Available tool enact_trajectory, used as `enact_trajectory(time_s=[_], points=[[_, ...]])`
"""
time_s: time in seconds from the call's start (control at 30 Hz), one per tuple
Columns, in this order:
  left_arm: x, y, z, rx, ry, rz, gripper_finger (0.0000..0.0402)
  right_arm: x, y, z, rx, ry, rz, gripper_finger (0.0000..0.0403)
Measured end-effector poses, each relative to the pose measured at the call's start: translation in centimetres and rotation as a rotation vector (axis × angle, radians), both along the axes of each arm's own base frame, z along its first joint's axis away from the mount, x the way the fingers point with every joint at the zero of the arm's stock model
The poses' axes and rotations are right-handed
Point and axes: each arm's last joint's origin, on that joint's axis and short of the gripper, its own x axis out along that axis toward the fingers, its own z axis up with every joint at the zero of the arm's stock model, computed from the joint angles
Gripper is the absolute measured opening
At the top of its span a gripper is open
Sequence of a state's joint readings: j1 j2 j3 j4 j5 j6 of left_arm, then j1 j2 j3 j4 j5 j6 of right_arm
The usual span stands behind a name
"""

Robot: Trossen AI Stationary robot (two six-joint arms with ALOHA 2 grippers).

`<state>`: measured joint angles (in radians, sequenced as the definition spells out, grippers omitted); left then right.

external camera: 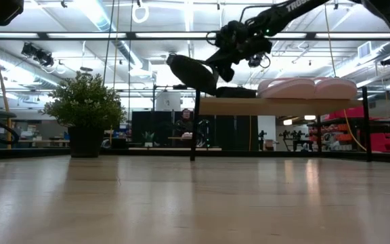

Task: Pick and place slides into the shelf
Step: Put the black slipper on the shelf

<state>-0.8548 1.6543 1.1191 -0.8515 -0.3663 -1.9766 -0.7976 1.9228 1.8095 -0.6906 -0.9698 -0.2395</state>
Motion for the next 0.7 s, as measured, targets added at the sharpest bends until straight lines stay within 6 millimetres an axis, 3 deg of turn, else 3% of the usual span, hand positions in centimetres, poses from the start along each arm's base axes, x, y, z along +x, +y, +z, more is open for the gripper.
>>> enact_trajectory(time_s=[0.33,0.7], points=[[-0.1,0.1,0.0,0.012,0.010,0.000,0.0017,-1.7,0.7,-0.6,-0.124,0.181,-0.010,0.0005],[-0.1,0.1,0.0,0.011,0.009,-0.001,0.0028,-1.7,0.9,-0.8,-0.125,0.201,0.003,0.0016]])
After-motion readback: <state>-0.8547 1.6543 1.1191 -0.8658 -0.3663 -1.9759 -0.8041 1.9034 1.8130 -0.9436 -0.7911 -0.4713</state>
